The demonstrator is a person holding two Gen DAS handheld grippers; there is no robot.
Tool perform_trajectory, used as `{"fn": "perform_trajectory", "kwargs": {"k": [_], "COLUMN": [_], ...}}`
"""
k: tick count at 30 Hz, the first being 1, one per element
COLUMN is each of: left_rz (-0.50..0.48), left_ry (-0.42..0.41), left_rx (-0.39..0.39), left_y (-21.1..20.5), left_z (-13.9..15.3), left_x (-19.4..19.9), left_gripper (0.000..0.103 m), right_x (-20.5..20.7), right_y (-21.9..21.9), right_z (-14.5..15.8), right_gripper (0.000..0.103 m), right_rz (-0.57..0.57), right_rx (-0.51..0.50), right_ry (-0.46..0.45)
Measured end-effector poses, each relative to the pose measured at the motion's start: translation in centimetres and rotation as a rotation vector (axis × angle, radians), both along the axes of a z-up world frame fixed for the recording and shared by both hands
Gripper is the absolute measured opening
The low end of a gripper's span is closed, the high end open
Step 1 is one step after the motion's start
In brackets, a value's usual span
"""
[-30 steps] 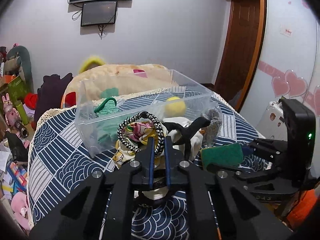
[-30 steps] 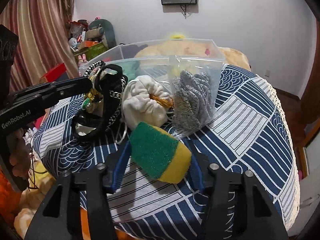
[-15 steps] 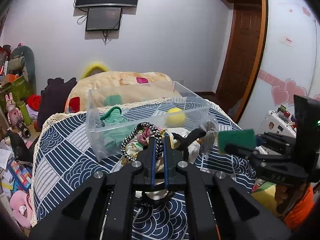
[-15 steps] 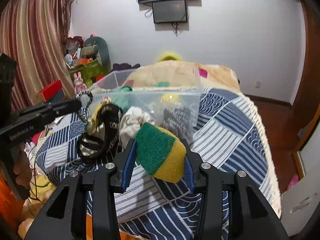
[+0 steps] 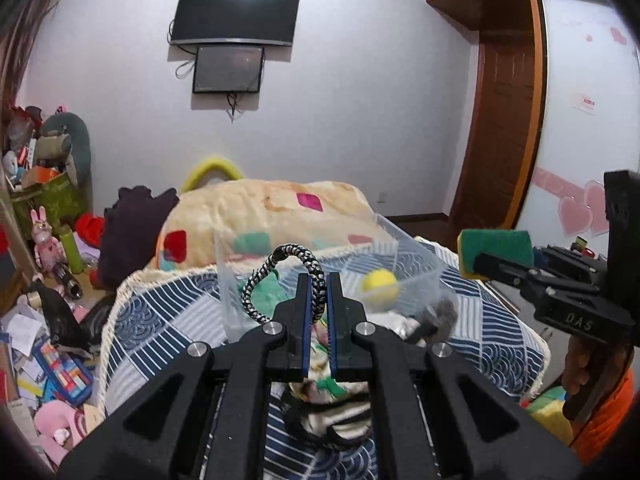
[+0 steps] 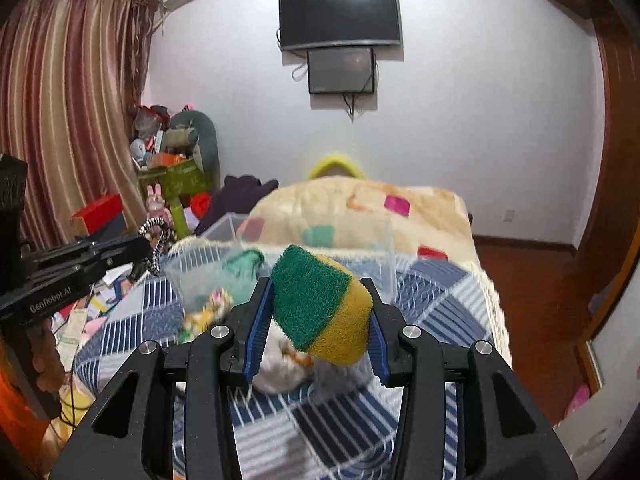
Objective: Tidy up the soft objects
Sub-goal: 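Lower the bracelet into the clear box and open the left tool while the right tool drops the sponge in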
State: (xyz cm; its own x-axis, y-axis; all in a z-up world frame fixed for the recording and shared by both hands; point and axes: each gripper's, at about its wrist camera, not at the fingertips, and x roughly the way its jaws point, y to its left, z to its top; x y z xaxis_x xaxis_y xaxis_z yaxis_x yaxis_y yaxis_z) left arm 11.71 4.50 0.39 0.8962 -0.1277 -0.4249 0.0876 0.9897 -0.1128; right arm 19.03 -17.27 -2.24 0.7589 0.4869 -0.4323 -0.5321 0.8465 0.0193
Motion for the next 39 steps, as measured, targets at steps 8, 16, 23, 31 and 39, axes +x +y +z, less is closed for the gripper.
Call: {"fn": "perform_trajectory", "kwargs": {"k": [8, 16, 23, 31, 39], "left_rz": [0.035, 0.039, 0.01, -0.017, -0.031], "left_ry": [-0.01, 0.025, 0.129, 0.231, 0.253], "left_rx": [0.032, 0.057, 0.045, 0.018, 0.05], "left_y": [1.1, 1.1, 1.0, 0.9, 0.2], "left_z": [0.5, -0.7, -2.8, -5.0, -5.5], "left_x": [3.0, 6.2, 9.6, 12.4, 12.5], "left_gripper": [0.006, 0.006, 0.006, 0.006, 0.006], "right_x": [3.2, 6.7, 8.4, 9.6, 10.5], "right_y": [2.4, 4.5, 5.9, 7.4, 8.0], "right_z": [0.8, 0.1, -1.3, -3.4, -4.4], "right_gripper": [0.039, 0.039, 0.039, 0.039, 0.042], "right_rz": [0.027, 0.051, 0.057, 0.081, 0.113], "right_rx": [0.015, -0.01, -0.074, -0.185, -0.237], "right_ry": [-0.003, 0.061, 0.116, 0.183, 0.251]}}
